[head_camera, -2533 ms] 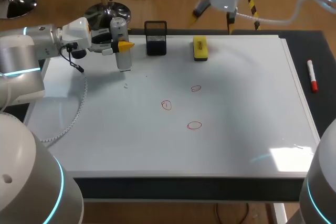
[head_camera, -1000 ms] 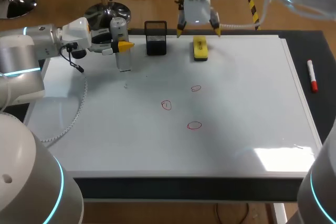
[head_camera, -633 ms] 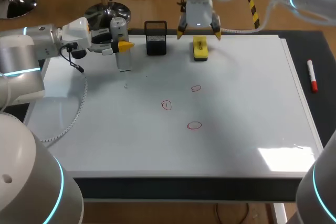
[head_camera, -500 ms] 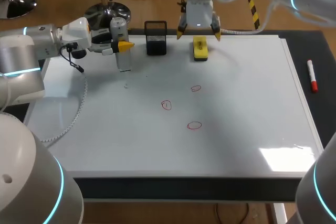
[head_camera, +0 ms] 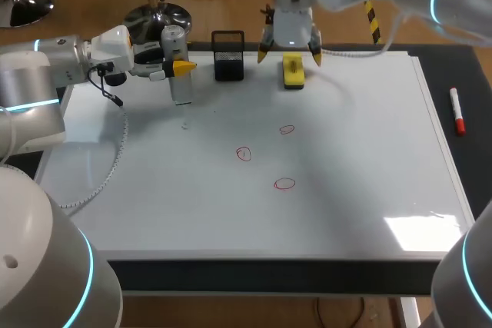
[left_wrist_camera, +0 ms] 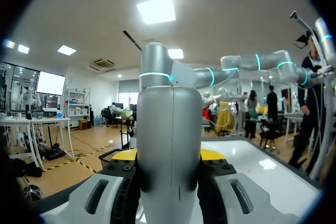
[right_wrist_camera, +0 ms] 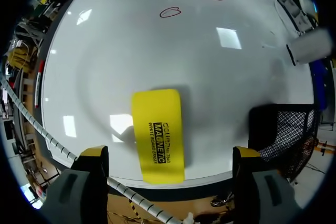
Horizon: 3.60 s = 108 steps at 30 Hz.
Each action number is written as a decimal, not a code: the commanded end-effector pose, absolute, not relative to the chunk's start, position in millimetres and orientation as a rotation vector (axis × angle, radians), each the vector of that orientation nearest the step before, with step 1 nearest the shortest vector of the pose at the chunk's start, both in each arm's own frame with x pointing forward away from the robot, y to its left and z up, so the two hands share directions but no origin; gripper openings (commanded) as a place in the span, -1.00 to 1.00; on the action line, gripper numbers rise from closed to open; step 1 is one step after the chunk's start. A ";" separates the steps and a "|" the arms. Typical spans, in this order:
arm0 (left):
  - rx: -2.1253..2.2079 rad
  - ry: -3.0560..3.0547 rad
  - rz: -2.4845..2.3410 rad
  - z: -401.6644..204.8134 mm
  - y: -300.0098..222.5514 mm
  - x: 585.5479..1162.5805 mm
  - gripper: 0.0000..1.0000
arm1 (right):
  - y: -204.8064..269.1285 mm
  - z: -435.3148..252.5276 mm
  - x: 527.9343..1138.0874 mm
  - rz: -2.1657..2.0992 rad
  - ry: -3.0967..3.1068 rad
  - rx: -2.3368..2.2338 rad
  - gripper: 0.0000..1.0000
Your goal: Pick up the inspection probe, press it on each red-marked spot on the whiteboard one by one, put down the probe, pick up the eraser, and wipe off all the red marks.
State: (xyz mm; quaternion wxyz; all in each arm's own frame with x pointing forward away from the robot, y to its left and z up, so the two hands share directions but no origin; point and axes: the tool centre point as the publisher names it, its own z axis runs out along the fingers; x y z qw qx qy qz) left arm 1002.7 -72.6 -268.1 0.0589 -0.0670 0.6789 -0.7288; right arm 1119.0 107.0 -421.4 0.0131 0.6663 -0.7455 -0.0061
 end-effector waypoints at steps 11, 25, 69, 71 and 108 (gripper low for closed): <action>-0.201 2.055 -2.209 -267.7 -72.6 1003.4 -1.00 | 96.7 -428.0 1118.0 -0.025 -2.321 2.074 0.66; -0.201 2.055 -2.209 -267.7 -72.6 1003.4 -1.00 | 94.8 -430.1 1118.4 -0.028 -2.308 2.078 -0.69; -0.201 2.055 -2.209 -267.7 -72.6 1003.4 -1.00 | 10.9 -326.8 1117.1 -0.022 -2.595 1.782 -1.00; -0.201 2.055 -2.209 -267.7 -72.6 1003.4 -1.00 | 2.5 -323.3 1117.1 -0.025 -2.637 1.734 -1.00; -0.201 2.055 -2.209 -267.7 -72.6 1003.4 -1.00 | -105.6 -322.4 1069.4 0.000 -2.904 1.220 -1.00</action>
